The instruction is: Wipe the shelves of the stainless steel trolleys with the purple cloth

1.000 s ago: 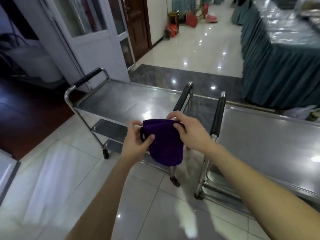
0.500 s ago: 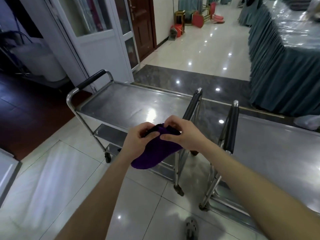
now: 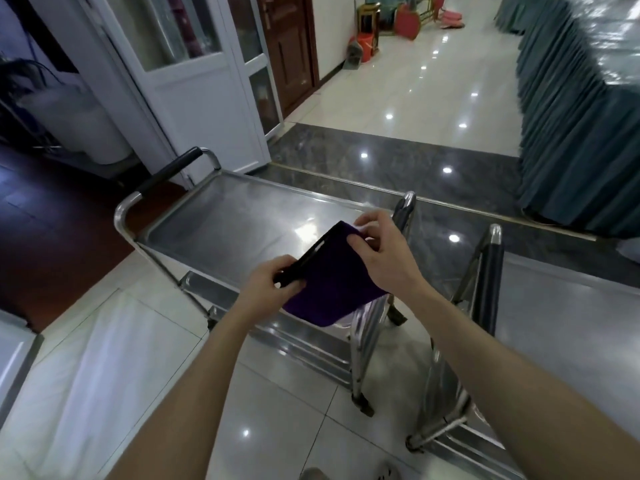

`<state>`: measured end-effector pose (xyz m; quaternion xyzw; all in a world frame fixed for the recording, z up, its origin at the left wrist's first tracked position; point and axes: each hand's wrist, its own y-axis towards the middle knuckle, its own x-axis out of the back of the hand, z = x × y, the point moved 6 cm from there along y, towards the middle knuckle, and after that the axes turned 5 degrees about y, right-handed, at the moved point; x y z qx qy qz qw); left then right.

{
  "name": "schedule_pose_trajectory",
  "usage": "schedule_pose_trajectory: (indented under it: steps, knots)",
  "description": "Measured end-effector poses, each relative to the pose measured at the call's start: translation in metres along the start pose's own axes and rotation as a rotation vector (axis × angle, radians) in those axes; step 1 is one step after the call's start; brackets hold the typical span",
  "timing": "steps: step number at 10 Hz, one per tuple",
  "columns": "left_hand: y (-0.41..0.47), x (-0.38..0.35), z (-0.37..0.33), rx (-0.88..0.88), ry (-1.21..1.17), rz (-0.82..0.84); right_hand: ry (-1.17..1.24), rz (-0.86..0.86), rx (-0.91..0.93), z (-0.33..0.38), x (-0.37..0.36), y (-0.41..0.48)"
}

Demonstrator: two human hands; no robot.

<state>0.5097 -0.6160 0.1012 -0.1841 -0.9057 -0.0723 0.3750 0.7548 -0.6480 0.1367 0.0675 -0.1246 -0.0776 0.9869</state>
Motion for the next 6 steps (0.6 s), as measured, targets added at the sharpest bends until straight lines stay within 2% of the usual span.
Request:
schedule_pose_trajectory:
  steps: [2, 3, 5, 6]
  knots:
    - [0.093, -0.006, -0.016, -0.077, 0.075, 0.051, -0.1, -0.232, -0.156, -0.058, 0.03, 0.013]
    - [0.147, -0.023, -0.027, -0.104, 0.019, 0.094, -0.109, -0.349, -0.205, -0.076, 0.047, 0.016]
    - [0.235, -0.077, -0.066, -0.283, -0.003, 0.298, -0.188, -0.572, -0.362, -0.101, 0.08, 0.017]
    - [0.259, -0.12, -0.054, -0.281, 0.089, 0.443, -0.262, -0.498, -0.557, -0.139, 0.08, 0.021]
